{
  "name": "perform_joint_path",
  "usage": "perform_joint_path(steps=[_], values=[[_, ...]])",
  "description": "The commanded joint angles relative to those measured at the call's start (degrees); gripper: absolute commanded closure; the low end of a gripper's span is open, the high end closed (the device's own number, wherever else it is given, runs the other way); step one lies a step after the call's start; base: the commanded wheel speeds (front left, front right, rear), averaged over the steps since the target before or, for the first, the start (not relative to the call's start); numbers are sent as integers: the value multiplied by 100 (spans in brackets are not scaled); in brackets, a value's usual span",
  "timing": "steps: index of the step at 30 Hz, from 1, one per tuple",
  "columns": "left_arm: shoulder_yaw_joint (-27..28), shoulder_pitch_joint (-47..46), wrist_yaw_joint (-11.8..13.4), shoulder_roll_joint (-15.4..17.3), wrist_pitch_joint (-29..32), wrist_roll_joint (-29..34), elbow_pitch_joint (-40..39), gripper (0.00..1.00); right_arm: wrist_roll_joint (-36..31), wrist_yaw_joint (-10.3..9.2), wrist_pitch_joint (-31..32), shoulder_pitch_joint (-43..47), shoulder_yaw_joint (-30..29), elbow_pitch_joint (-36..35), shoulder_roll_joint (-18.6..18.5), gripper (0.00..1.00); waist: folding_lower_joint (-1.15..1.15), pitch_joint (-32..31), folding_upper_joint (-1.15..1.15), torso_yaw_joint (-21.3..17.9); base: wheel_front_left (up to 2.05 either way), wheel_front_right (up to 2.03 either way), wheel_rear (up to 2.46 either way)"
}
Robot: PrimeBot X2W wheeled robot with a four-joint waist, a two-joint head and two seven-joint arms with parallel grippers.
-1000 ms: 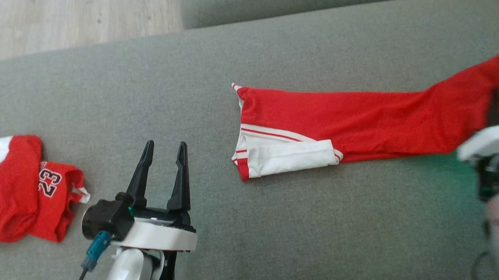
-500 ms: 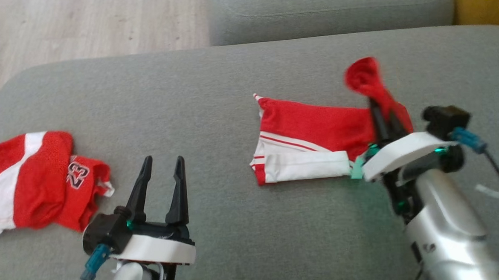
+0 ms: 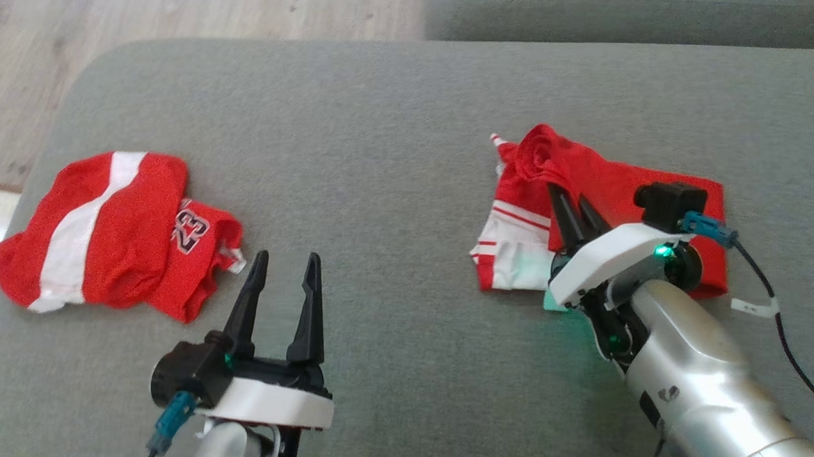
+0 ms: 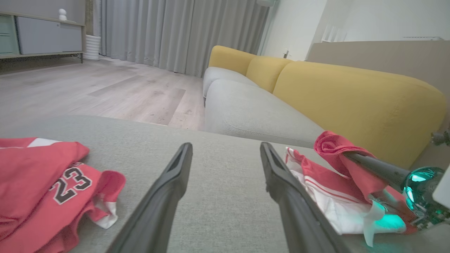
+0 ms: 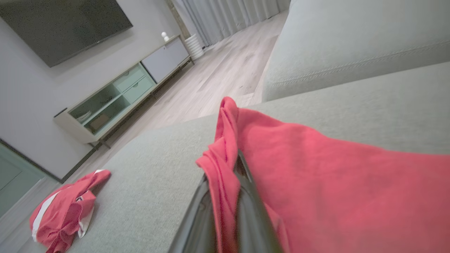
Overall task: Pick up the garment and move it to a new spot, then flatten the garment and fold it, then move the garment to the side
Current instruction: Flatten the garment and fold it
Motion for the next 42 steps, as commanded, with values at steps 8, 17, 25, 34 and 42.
perform_joint_path(steps=[8,17,25,34,42], values=[[173,-288,9,14,-29,-67,-158,0,403,39,-220,-315,727,410,69,4,0,151,0,278,0,0,0],[257,-277,9,0,-29,-71,-123,0,1608,39,165,-191,2184,-432,69,0,0,42,0,11,0,0,0],[369,-249,9,-6,-29,-45,-222,0,1483,39,-160,-737,2242,-277,70,0,0,-59,0,-494,0,0,0],[613,-234,9,-20,-29,57,-616,0,-1183,39,-270,-141,27,-1173,-657,0,0,-46,0,-1100,0,0,0],[700,-161,9,-34,-29,101,-764,0,-2813,39,-271,1343,-1677,-2742,-451,0,0,-53,0,-1383,0,0,0]])
